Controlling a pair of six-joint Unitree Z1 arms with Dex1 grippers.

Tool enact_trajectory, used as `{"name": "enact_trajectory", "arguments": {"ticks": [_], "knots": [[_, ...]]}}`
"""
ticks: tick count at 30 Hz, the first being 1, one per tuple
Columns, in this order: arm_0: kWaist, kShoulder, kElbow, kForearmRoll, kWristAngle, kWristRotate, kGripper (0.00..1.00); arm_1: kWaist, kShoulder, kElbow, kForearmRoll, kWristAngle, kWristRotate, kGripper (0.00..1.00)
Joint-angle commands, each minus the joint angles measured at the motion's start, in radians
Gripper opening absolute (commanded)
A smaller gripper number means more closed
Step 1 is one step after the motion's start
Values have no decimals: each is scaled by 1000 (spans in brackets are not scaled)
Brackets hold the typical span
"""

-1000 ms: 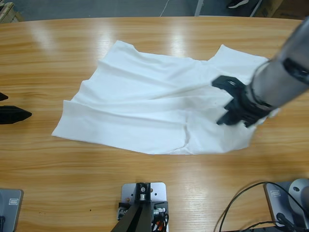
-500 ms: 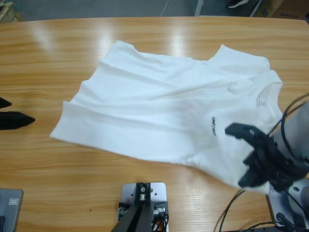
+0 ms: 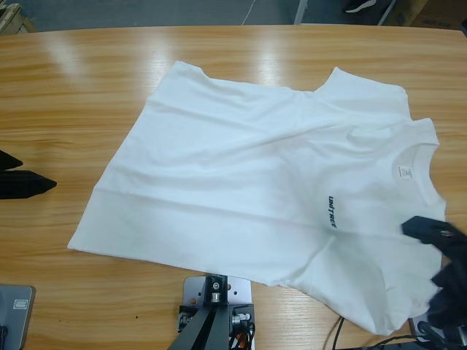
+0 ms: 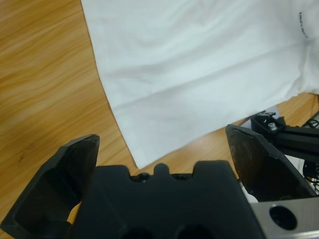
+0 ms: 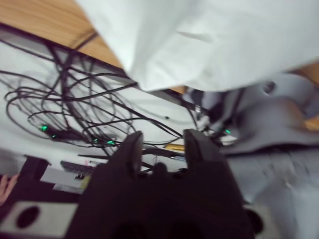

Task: Fold clothes

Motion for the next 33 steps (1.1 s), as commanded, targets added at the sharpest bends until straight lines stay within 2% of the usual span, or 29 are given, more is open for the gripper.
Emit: {"name": "enact_trajectory", "arguments": {"ticks": [1, 6, 8, 10, 14, 18, 20, 23, 27, 33], "knots": [[7, 92, -17, 28, -48, -1, 1000, 12, -70, -28, -99, -134, 18, 988], [7, 263, -135, 23, -26, 1, 1000, 12, 134, -118, -264, -359, -62, 982], [7, 306, -158, -17, 8, -1, 1000, -8, 207, -166, -293, -410, -81, 897], [7, 373, -176, -52, 10, 0, 1000, -56, 275, -211, -302, -403, -102, 862], [7, 509, -265, -49, 5, 1, 1000, -237, 374, -296, -286, -291, -209, 847], [35, 590, -351, -45, 5, -60, 997, -403, 526, -524, -81, -259, -329, 800], [39, 664, -431, 14, 6, -100, 953, -451, 608, -661, 31, -252, -376, 774], [34, 742, -524, 108, 18, -143, 950, -482, 674, -773, 120, -218, -416, 759], [29, 794, -560, 150, 47, -182, 959, -496, 758, -833, 179, -192, -454, 729], [21, 811, -575, 152, 44, -200, 957, -508, 873, -916, 187, -236, -466, 724]]}}
